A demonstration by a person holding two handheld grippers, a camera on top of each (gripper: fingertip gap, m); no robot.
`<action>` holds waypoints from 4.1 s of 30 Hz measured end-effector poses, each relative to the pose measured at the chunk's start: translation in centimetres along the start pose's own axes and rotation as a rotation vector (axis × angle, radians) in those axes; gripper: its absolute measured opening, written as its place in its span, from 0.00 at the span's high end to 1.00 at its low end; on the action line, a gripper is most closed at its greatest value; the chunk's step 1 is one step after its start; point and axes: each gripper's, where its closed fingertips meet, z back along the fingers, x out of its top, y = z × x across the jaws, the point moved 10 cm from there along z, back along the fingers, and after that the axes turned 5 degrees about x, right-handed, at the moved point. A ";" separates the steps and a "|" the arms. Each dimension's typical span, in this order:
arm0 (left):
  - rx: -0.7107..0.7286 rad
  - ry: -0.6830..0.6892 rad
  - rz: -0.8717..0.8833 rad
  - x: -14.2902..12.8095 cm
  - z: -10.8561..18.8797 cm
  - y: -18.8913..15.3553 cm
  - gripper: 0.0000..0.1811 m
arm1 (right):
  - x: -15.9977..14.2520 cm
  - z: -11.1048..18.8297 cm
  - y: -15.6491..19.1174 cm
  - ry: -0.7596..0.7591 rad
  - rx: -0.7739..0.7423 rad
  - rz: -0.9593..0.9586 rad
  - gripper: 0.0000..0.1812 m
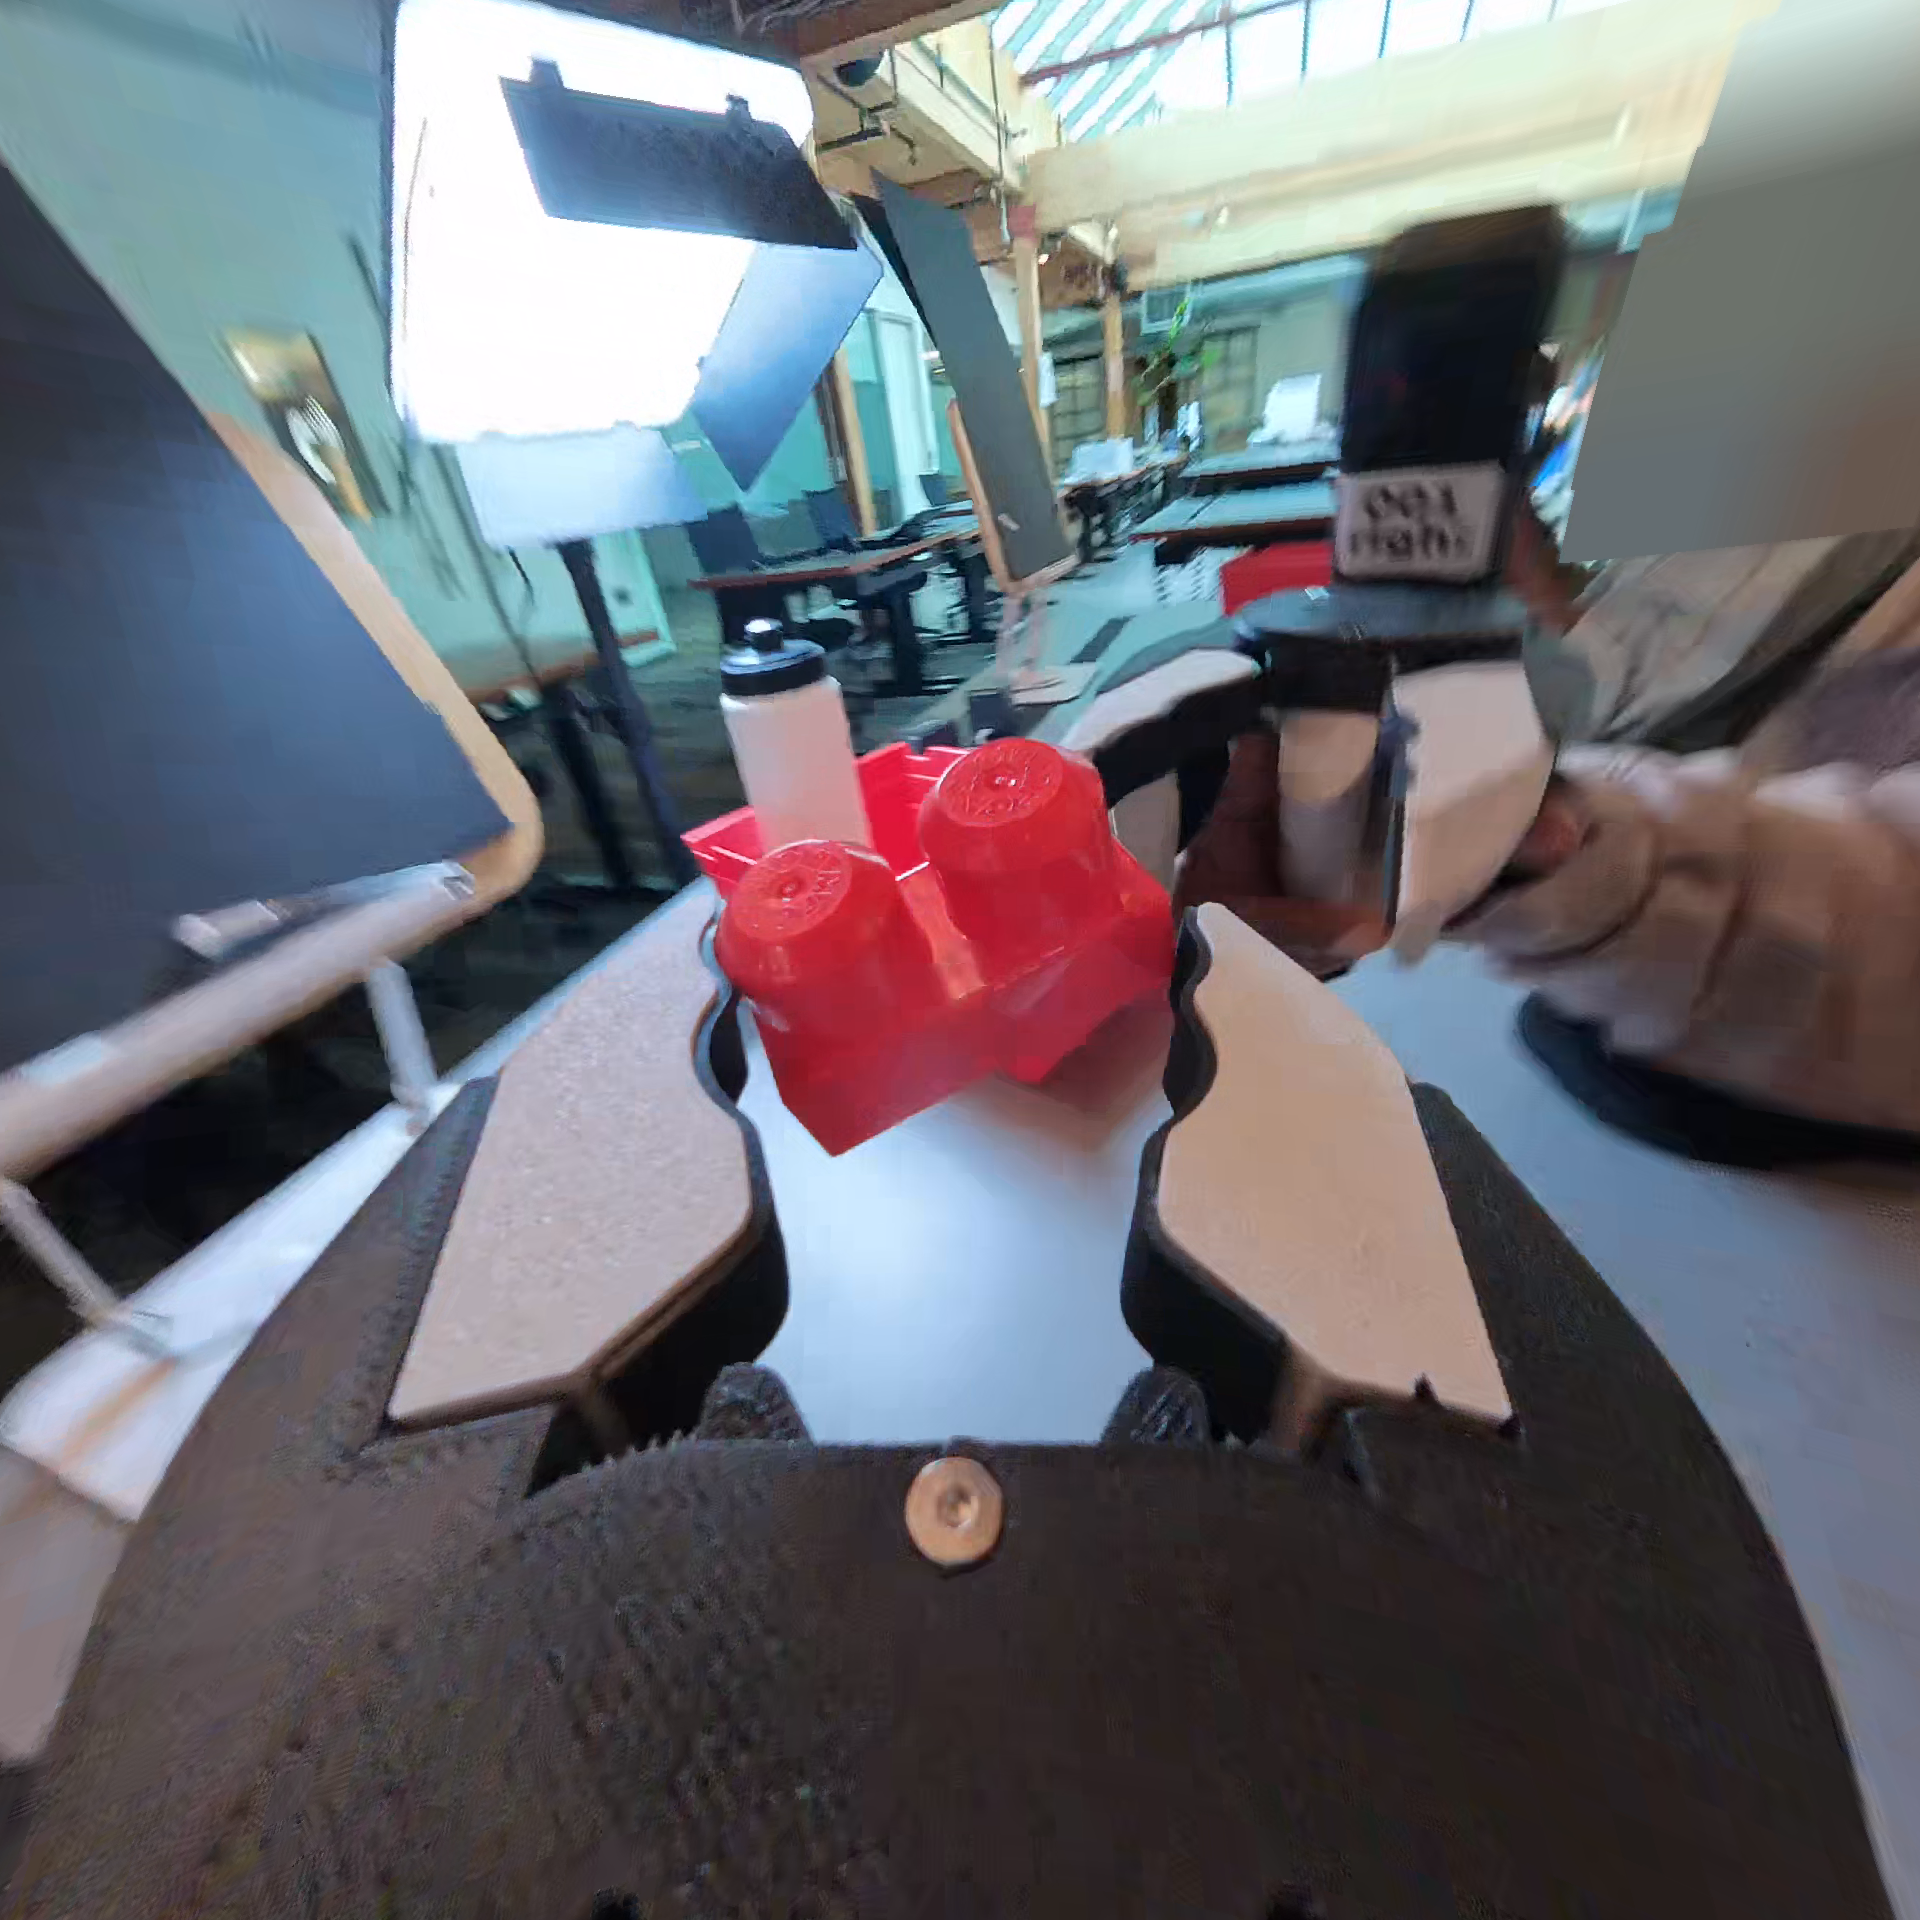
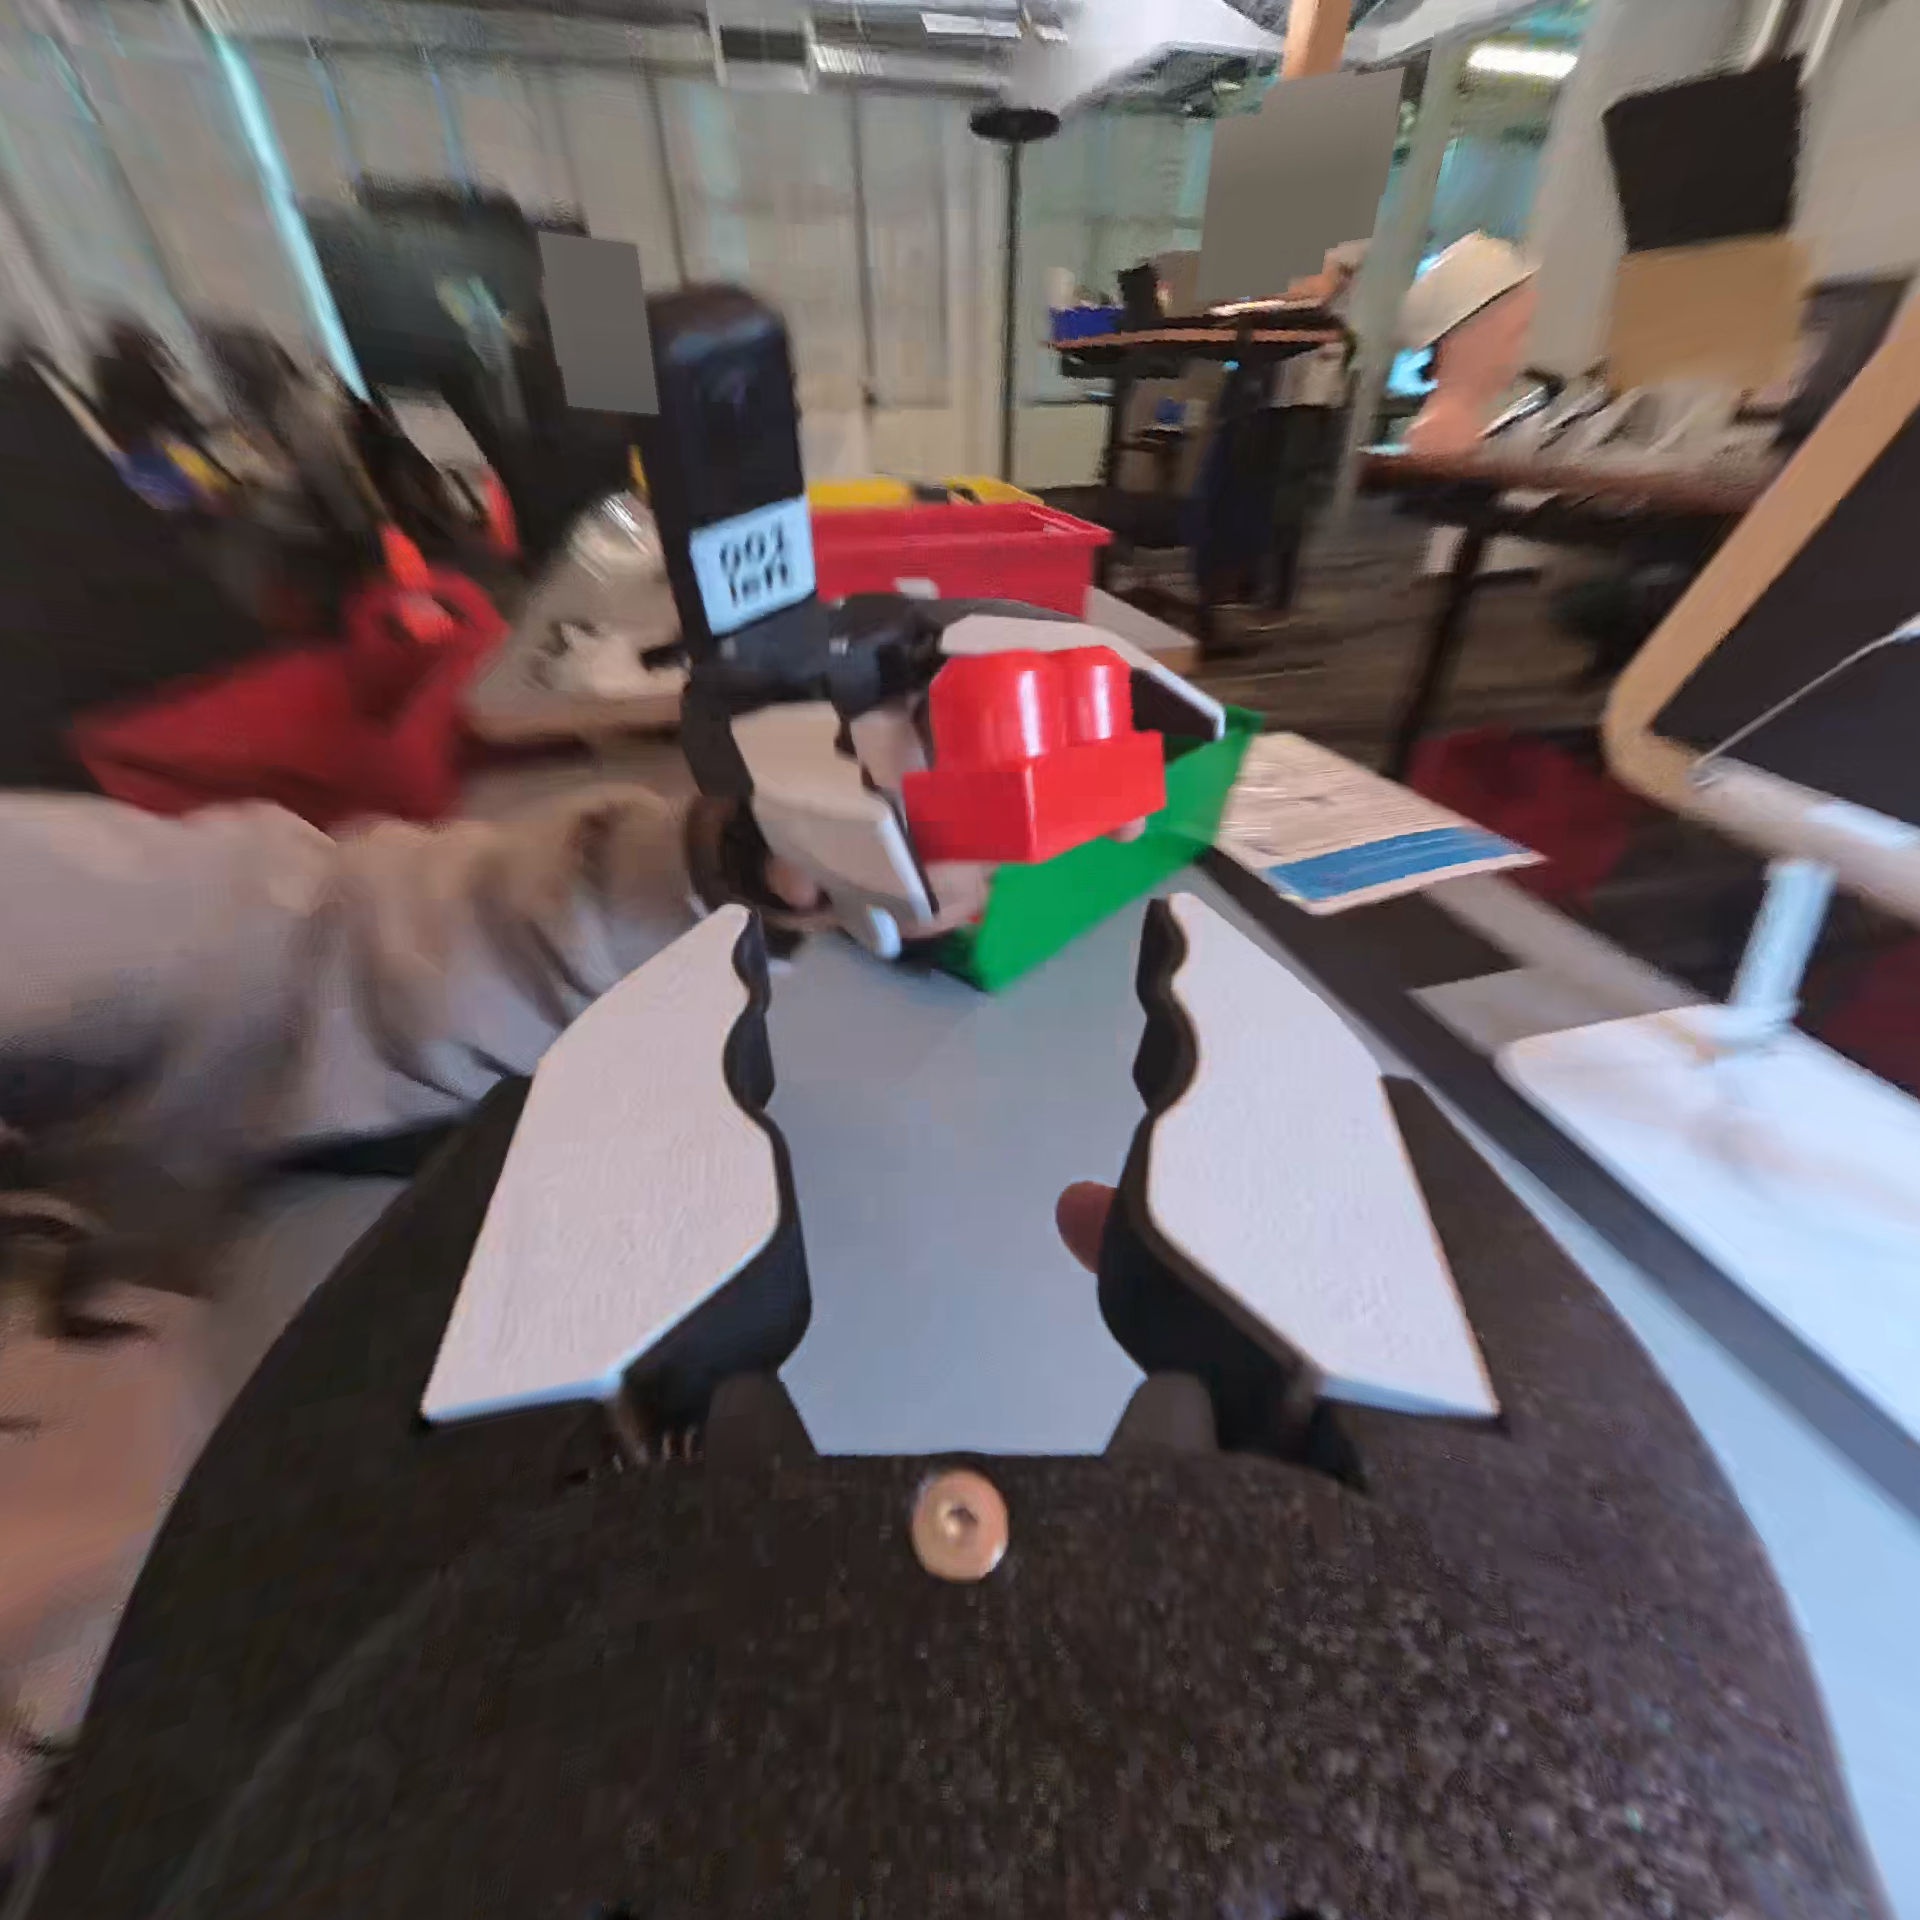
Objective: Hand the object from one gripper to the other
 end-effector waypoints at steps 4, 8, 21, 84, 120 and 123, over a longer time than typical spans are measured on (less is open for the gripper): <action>0.020 -0.045 -0.360 0.4 0.0 -2.7 0.56 | 0.0 -0.1 -0.6 -0.055 0.130 -0.329 0.62; -0.077 -0.111 -0.543 0.9 -0.3 -5.6 0.56 | -1.2 -0.7 -0.7 -0.070 0.410 -0.614 0.60; -0.077 0.046 -0.616 1.6 -0.9 -7.0 0.56 | -0.4 -0.8 1.2 0.052 0.279 -0.173 0.70; -0.322 0.016 0.686 -0.7 -2.1 -0.7 0.61 | -2.5 -1.5 3.1 0.178 -0.675 1.381 0.76; -0.224 -0.052 0.103 2.3 0.5 -1.7 0.70 | 2.1 1.8 1.4 -0.117 -0.202 0.283 1.00; -0.204 -0.084 0.140 2.6 1.0 -1.0 0.72 | 2.2 1.9 1.7 -0.100 -0.219 0.321 1.00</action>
